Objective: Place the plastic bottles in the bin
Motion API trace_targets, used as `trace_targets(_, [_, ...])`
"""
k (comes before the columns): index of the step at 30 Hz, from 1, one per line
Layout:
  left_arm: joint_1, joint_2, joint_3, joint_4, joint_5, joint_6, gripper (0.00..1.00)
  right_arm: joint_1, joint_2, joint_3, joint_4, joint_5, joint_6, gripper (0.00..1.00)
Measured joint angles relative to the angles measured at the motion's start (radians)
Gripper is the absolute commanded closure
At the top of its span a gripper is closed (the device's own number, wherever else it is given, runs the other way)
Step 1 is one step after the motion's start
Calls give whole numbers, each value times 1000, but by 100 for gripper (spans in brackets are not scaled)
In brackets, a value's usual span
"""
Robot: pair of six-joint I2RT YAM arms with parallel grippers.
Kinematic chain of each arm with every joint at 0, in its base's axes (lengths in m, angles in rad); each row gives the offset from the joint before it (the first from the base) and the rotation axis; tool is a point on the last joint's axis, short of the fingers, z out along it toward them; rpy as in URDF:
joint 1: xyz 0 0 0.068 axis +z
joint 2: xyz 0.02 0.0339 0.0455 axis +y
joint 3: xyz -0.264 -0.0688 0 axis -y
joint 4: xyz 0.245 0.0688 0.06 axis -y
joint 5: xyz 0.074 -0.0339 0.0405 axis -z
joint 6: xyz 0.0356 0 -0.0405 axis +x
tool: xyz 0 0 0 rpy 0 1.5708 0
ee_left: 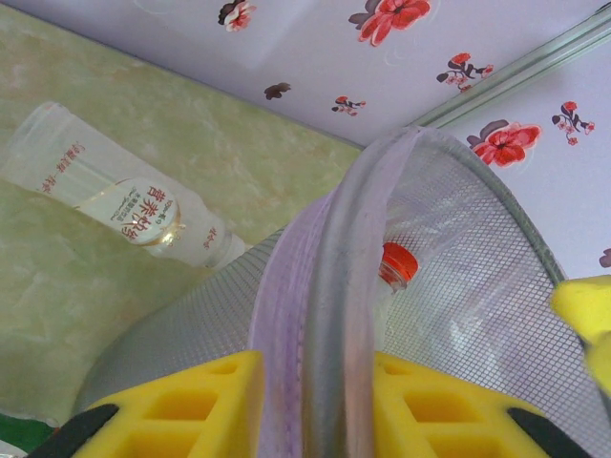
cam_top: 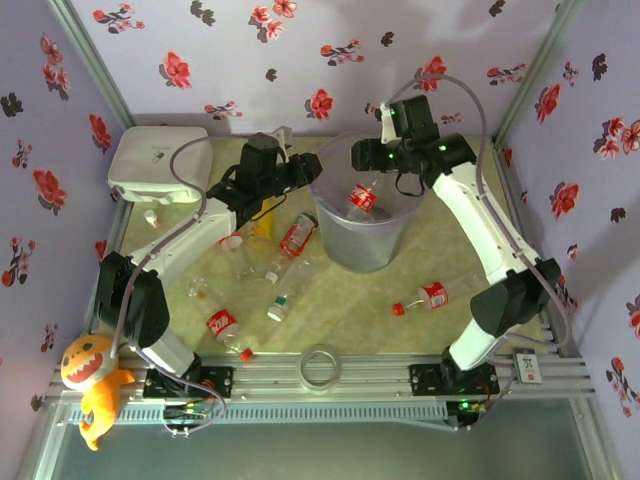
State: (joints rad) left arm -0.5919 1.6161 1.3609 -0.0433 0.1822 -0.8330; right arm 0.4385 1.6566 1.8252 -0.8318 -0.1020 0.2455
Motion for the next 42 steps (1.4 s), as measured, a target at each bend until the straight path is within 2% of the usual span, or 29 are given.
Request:
trace_targets(6, [0, -1, -3, 6, -8, 0, 70, 0, -15, -40, -5, 30, 5, 33])
trace_targets(10, [-2, -2, -3, 10, -13, -2, 71, -17, -122, -64, -7, 78, 35, 32])
trace_targets(13, [-2, -2, -3, 14, -24, -4, 72, -104, -268, -139, -9, 95, 77, 32])
trace_targets(17, [-5, -4, -8, 24, -50, -4, 73, -293, -448, -277, -28, 125, 134, 32])
trace_targets(19, [-6, -7, -16, 33, -62, -6, 73, -335, -499, -349, -52, 144, 157, 30])
trace_targets(24, [-6, -9, -29, 64, -93, -24, 73, -345, -571, -623, -87, 182, 242, 24])
trace_targets(30, [-11, -9, -40, 89, -116, -31, 73, -344, -669, -959, -74, 209, 412, 10])
trace_targets(32, [-13, -10, -42, 93, -119, -31, 73, -344, -701, -1036, -50, 217, 474, 8])
trace_targets(37, [-17, -11, -50, 104, -123, -34, 73, -344, -711, -1154, 45, 236, 590, 6])
trace_targets(42, [-17, -17, -56, 111, -127, -34, 73, -362, -692, -1194, 113, 254, 631, 6])
